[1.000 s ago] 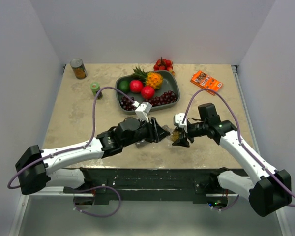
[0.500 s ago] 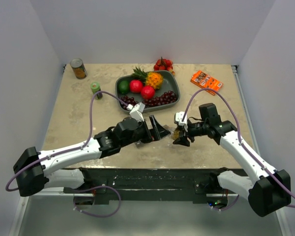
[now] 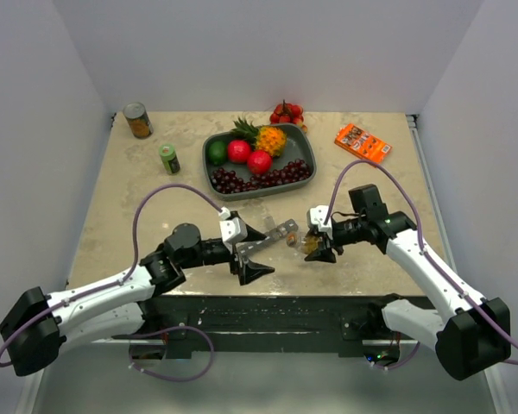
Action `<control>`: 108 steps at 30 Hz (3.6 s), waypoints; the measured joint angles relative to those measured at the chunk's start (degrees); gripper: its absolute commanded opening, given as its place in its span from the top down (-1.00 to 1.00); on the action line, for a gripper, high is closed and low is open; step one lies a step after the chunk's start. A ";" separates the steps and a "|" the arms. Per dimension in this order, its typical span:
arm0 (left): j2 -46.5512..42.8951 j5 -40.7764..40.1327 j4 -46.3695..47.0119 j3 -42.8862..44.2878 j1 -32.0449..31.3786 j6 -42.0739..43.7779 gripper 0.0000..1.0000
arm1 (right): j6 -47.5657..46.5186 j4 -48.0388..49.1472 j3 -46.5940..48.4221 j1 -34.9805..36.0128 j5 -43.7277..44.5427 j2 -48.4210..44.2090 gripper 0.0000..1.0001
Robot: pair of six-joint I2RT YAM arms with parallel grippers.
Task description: Sort the pills into containers
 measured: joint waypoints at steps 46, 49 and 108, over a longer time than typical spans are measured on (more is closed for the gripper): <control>24.24 -12.70 -19.58 26.29 -2.71 -40.70 0.21 | 2.10 0.15 -0.22 -0.59 2.34 0.79 1.00; 24.22 -13.68 -22.05 27.15 -2.69 -43.91 -0.39 | 2.49 0.24 -0.22 -0.59 2.47 0.76 1.00; 21.09 5.07 1.40 16.55 -3.82 23.50 1.00 | -4.20 -3.82 -0.22 -1.11 -1.77 0.66 0.98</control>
